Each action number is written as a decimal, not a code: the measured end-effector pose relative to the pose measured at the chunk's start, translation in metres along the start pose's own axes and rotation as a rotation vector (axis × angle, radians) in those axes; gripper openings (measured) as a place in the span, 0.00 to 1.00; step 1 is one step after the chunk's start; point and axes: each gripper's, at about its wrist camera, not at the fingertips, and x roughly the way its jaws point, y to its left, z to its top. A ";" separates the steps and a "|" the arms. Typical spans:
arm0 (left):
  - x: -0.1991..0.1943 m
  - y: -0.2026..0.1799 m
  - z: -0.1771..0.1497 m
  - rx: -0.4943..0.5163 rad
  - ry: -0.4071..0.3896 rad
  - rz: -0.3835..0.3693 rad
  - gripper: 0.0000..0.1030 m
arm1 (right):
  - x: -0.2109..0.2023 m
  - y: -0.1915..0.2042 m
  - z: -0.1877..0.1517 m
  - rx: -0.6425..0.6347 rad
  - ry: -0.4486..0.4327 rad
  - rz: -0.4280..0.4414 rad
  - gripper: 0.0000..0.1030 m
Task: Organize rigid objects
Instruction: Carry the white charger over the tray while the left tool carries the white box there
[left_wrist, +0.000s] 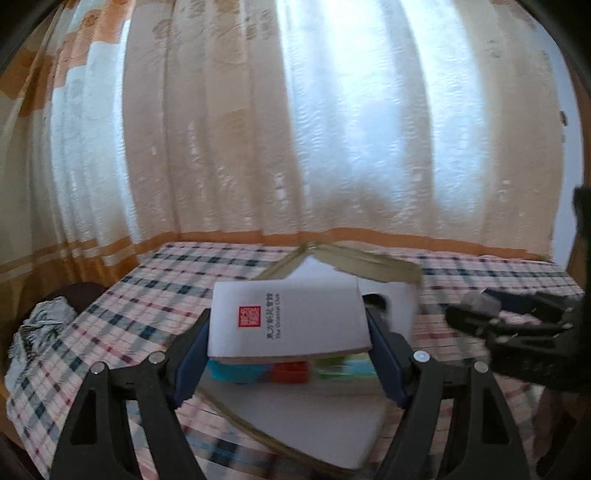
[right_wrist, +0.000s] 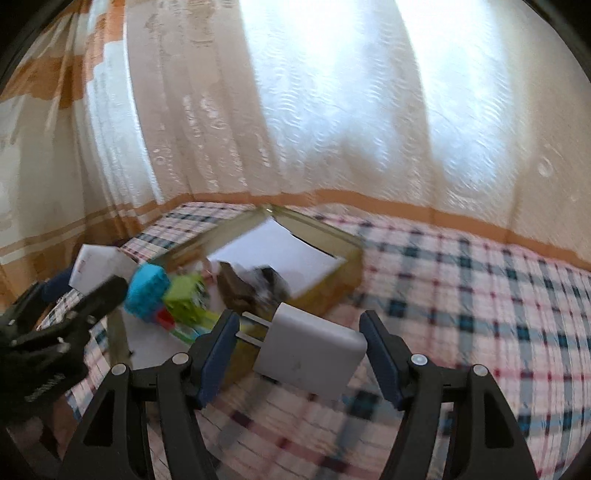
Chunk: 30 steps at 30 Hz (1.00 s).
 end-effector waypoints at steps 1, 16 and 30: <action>0.004 0.006 0.001 -0.005 0.013 0.011 0.76 | 0.004 0.005 0.005 -0.005 0.002 0.016 0.68; 0.040 0.022 -0.007 0.004 0.107 0.051 0.76 | 0.063 0.041 0.027 -0.009 0.084 0.124 0.68; 0.045 0.016 -0.007 0.011 0.128 0.032 0.90 | 0.060 0.029 0.031 0.058 0.061 0.144 0.75</action>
